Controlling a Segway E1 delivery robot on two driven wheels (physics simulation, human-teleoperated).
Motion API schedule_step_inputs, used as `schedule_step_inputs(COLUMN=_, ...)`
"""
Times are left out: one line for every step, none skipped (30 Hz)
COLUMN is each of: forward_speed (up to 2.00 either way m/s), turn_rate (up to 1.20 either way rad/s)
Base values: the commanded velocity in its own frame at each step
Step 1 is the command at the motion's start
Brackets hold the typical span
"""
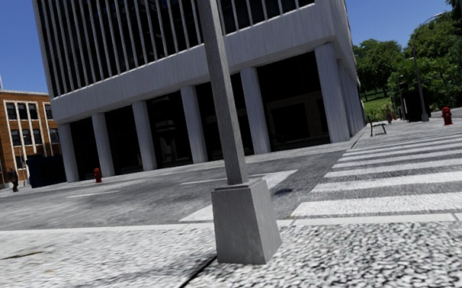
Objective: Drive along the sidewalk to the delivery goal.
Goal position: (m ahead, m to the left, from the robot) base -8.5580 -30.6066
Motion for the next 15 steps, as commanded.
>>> schedule_step_inputs(forward_speed=0.00, turn_rate=0.00)
schedule_step_inputs(forward_speed=0.00, turn_rate=0.00)
schedule_step_inputs(forward_speed=0.00, turn_rate=0.00)
schedule_step_inputs(forward_speed=0.00, turn_rate=0.00)
schedule_step_inputs(forward_speed=0.00, turn_rate=0.00)
schedule_step_inputs(forward_speed=0.00, turn_rate=0.00)
schedule_step_inputs(forward_speed=0.00, turn_rate=0.00)
schedule_step_inputs(forward_speed=0.00, turn_rate=0.00)
schedule_step_inputs(forward_speed=0.00, turn_rate=0.00)
schedule_step_inputs(forward_speed=0.00, turn_rate=0.00)
schedule_step_inputs(forward_speed=0.00, turn_rate=0.00)
schedule_step_inputs(forward_speed=0.00, turn_rate=0.00)
schedule_step_inputs(forward_speed=0.00, turn_rate=0.00)
schedule_step_inputs(forward_speed=0.00, turn_rate=0.00)
schedule_step_inputs(forward_speed=0.00, turn_rate=0.00)
